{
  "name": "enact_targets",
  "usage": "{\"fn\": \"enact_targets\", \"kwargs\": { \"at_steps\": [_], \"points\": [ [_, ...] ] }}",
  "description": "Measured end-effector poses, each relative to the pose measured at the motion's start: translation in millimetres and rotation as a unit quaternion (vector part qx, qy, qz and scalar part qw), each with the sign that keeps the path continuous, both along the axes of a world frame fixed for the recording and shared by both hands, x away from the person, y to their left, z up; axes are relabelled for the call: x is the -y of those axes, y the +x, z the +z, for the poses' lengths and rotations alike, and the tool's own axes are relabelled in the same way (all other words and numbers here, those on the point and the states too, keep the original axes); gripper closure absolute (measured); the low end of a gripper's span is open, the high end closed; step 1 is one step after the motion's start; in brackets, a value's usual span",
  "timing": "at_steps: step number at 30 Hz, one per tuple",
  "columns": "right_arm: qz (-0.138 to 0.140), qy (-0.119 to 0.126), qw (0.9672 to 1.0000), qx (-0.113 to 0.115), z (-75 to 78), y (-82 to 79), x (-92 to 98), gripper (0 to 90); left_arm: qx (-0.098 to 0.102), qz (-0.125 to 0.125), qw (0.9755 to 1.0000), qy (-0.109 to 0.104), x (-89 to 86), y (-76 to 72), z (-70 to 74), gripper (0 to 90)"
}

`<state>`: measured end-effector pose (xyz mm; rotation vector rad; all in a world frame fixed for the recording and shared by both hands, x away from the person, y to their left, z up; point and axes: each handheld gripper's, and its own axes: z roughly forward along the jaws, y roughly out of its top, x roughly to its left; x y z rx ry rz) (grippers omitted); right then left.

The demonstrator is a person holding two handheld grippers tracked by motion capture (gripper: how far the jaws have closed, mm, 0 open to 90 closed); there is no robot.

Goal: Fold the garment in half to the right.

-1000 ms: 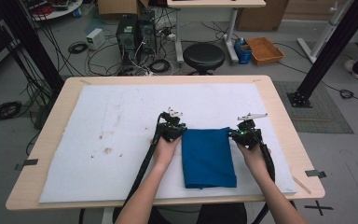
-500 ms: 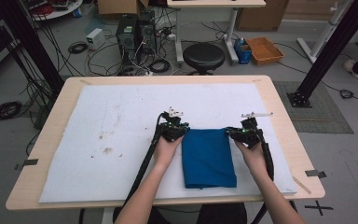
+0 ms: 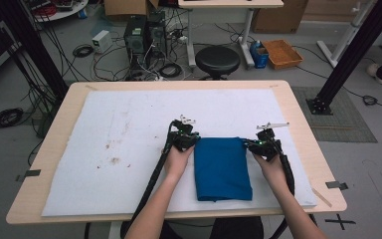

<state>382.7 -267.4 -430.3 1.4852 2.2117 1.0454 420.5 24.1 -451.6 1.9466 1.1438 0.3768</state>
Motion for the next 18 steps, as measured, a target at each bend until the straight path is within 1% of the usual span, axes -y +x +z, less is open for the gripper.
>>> {"fn": "enact_targets", "kwargs": {
  "at_steps": [2,3,4,5,7,9,10,12,14,16,18],
  "points": [
    [-0.005,0.011,0.9999,0.006,2.1,0.6,2.0,75.6,0.002,-0.004,1.0,0.0,-1.0,-0.8,0.7,89.3],
    [-0.006,0.012,0.9998,0.01,3.4,1.2,3.6,75.5,0.007,-0.007,1.0,-0.002,-1.4,-1.8,1.6,87.8],
    [-0.011,0.017,0.9997,0.012,5.4,1.2,4.8,73.8,0.009,-0.009,0.9999,-0.005,-2.5,-2.8,3.0,79.1],
    [-0.013,0.021,0.9996,0.015,7.3,1.4,6.5,69.6,0.008,-0.015,0.9998,-0.012,-4.8,-3.7,5.1,71.3],
    [-0.011,0.031,0.9992,0.023,10.9,1.5,9.1,66.9,0.016,-0.02,0.9991,-0.033,-11.1,-7.4,11.4,60.2],
    [-0.011,0.037,0.9987,0.033,14.4,0.2,11.1,59.7,0.032,-0.035,0.9974,-0.054,-18.9,-12.9,19.6,55.4],
    [-0.009,0.043,0.9983,0.037,16.0,-0.5,11.8,56.6,0.04,-0.038,0.9968,-0.058,-23.1,-16.5,24.2,52.5],
    [-0.007,0.047,0.9977,0.048,18.9,-2.8,13.0,52.9,0.056,-0.054,0.9949,-0.063,-34.1,-24.0,33.2,47.3],
    [0.004,0.048,0.997,0.061,21.8,-5.2,14.3,49.3,0.073,-0.069,0.9926,-0.069,-46.1,-33.4,41.1,46.4],
    [0.011,0.052,0.9963,0.068,24.9,-8.0,14.8,45.5,0.091,-0.081,0.9902,-0.068,-60.1,-43.5,47.8,45.1],
    [0.021,0.055,0.995,0.08,28.5,-12.1,16.2,43.9,0.11,-0.094,0.9867,-0.074,-76.1,-54.0,52.5,45.0]
  ]
}}
